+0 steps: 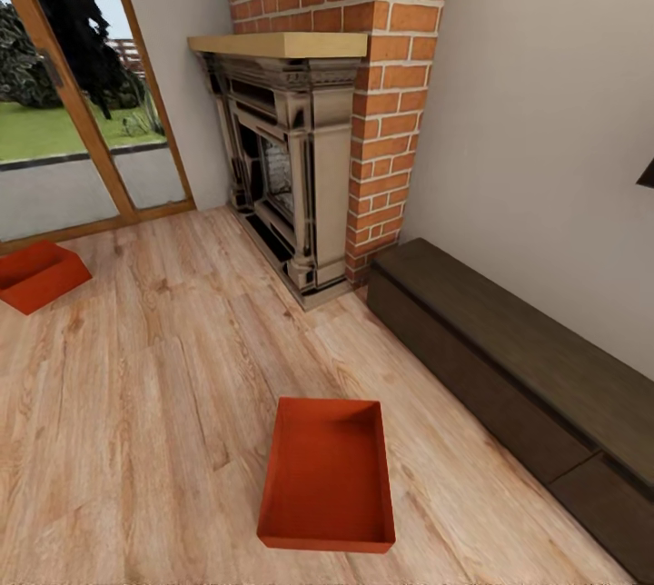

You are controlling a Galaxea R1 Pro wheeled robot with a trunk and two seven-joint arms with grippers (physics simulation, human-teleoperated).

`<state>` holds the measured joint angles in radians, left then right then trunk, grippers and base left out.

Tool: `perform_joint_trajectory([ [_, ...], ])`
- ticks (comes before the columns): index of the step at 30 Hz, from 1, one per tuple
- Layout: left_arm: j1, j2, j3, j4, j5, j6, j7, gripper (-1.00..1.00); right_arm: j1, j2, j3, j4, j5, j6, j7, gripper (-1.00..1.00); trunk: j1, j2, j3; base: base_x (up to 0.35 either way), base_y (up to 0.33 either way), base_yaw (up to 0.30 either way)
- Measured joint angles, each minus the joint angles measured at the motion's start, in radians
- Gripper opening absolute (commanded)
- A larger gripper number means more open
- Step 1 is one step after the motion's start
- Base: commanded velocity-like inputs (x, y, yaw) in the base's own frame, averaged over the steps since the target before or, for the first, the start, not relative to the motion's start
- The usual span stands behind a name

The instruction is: Move the two storage containers from the living room to the garage. In the garage, place one container on the floor and stack the other container on top of it (either order is fine).

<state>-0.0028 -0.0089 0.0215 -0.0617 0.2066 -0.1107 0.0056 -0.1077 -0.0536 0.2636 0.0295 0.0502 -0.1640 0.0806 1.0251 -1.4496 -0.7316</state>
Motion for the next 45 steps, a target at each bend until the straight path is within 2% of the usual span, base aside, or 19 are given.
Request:
perform_joint_trajectory([
  [45,0.000,0.000,0.000,0.000,0.000,0.000,0.000,1.00,0.000,0.000,0.000,0.000,0.000,0.000,0.000,1.00,0.000,0.000,-0.072,0.000,0.000,0.000],
])
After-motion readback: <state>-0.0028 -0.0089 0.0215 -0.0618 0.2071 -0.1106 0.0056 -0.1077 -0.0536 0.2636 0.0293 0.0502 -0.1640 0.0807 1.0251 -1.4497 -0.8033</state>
